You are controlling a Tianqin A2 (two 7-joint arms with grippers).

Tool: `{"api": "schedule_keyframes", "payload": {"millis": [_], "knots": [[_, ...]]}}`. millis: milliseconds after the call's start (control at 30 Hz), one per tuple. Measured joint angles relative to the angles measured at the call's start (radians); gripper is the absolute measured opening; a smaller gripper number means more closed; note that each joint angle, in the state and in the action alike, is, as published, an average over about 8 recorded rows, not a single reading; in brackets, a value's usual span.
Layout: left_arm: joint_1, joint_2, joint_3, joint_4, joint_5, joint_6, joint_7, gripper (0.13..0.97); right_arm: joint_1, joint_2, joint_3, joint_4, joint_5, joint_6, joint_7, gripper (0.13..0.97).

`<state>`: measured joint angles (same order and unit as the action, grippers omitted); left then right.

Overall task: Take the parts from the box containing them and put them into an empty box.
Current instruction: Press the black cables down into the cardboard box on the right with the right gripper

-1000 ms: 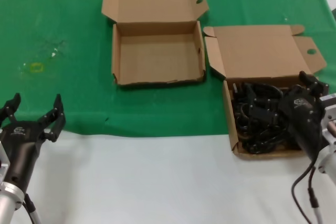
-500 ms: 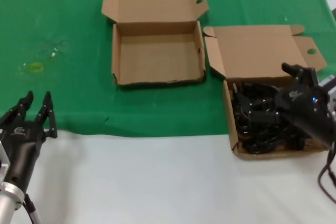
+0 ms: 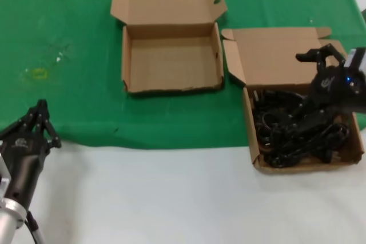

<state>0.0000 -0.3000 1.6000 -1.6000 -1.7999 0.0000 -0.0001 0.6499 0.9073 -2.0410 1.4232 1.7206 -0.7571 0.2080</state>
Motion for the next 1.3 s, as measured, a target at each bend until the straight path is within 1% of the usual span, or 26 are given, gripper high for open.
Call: {"api": "schedule_keyframes", "payload": {"millis": [133, 300, 400, 500, 667, 800, 1100, 1300], "knots": [[0.0, 0.0, 0.0, 0.0, 0.0, 0.0, 0.0, 0.152, 0.168, -0.016, -0.092, -0.094, -0.071, -0.176, -0.085, 0.966], [0.0, 0.0, 0.0, 0.0, 0.0, 0.0, 0.0, 0.151, 0.347, -0.086, -0.181, -0.233, -0.182, -0.376, -0.239, 0.966], [0.0, 0.0, 0.0, 0.0, 0.0, 0.0, 0.0, 0.148, 0.429, -0.137, -0.22, -0.314, -0.244, -0.46, -0.322, 0.966], [0.0, 0.0, 0.0, 0.0, 0.0, 0.0, 0.0, 0.145, 0.496, -0.187, -0.25, -0.396, -0.297, -0.514, -0.392, 0.966], [0.0, 0.0, 0.0, 0.0, 0.0, 0.0, 0.0, 0.144, 0.579, -0.262, -0.285, -0.529, -0.368, -0.568, -0.482, 0.966], [0.0, 0.0, 0.0, 0.0, 0.0, 0.0, 0.0, 0.144, 0.623, -0.307, -0.301, -0.621, -0.411, -0.59, -0.535, 0.966], [0.0, 0.0, 0.0, 0.0, 0.0, 0.0, 0.0, 0.144, 0.68, -0.381, -0.313, -0.816, -0.477, -0.576, -0.64, 0.966], [0.0, 0.0, 0.0, 0.0, 0.0, 0.0, 0.0, 0.144, 0.701, -0.411, -0.306, -0.896, -0.494, -0.569, -0.674, 0.966]]}}
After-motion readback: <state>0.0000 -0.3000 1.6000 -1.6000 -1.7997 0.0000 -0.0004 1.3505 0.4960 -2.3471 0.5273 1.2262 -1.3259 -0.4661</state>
